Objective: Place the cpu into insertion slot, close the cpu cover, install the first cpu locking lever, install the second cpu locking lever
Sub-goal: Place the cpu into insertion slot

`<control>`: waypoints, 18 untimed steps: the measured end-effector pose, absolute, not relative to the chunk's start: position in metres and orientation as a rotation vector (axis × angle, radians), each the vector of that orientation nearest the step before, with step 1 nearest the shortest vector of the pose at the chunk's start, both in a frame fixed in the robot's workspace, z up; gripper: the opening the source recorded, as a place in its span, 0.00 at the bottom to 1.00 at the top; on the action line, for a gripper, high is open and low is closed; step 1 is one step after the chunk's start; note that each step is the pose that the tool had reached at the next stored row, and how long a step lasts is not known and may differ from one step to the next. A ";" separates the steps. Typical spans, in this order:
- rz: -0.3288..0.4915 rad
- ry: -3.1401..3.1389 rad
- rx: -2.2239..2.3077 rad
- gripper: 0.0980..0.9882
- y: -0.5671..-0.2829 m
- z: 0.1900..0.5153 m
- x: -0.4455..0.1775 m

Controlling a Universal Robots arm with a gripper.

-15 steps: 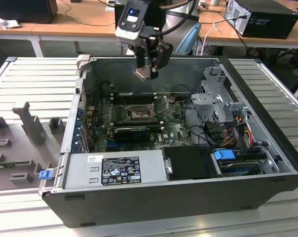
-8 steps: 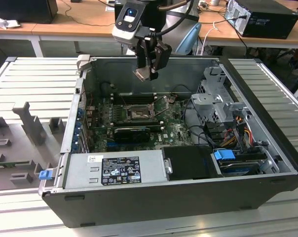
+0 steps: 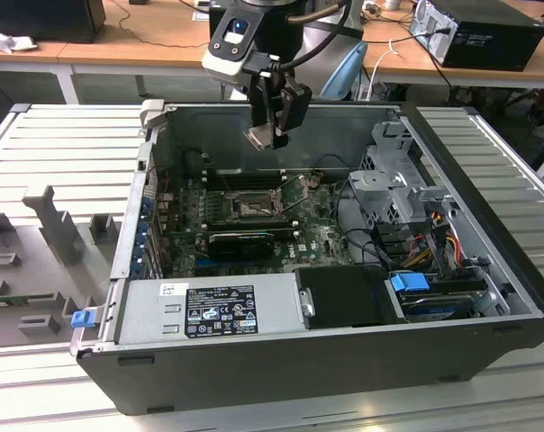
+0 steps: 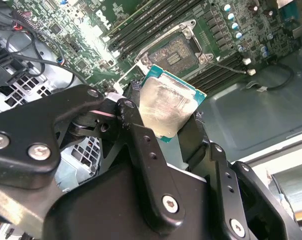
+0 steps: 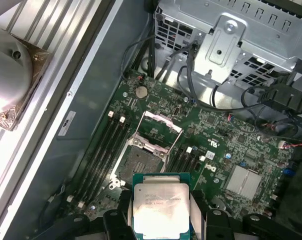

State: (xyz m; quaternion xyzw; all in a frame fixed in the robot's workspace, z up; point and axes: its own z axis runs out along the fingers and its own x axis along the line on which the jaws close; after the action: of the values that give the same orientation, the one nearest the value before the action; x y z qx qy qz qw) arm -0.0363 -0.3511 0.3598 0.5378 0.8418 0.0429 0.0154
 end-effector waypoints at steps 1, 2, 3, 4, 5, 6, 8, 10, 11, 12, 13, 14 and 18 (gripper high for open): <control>0.133 2.619 1.673 0.50 -0.351 0.359 -0.036; 0.133 2.619 1.673 0.50 -0.351 0.359 -0.036; 0.133 2.619 1.673 0.50 -0.351 0.357 -0.036; 0.133 2.619 1.673 0.50 -0.351 0.356 -0.036; 0.133 2.619 1.673 0.50 -0.351 0.355 -0.036; 0.133 2.619 1.673 0.50 -0.351 0.355 -0.036; 0.133 2.619 1.673 0.50 -0.351 0.353 -0.036; 0.133 2.619 1.673 0.50 -0.351 0.351 -0.036; 0.133 2.619 1.673 0.50 -0.351 0.351 -0.036; 0.133 2.619 1.673 0.50 -0.351 0.350 -0.036; 0.133 2.619 1.673 0.50 -0.351 0.350 -0.036; 0.133 2.618 1.674 0.50 -0.351 0.349 -0.036; 0.133 2.601 1.700 0.50 -0.351 0.348 -0.036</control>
State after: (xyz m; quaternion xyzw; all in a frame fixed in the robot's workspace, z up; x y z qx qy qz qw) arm -0.0363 -0.3511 0.3479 0.5466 0.8362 0.0427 0.0159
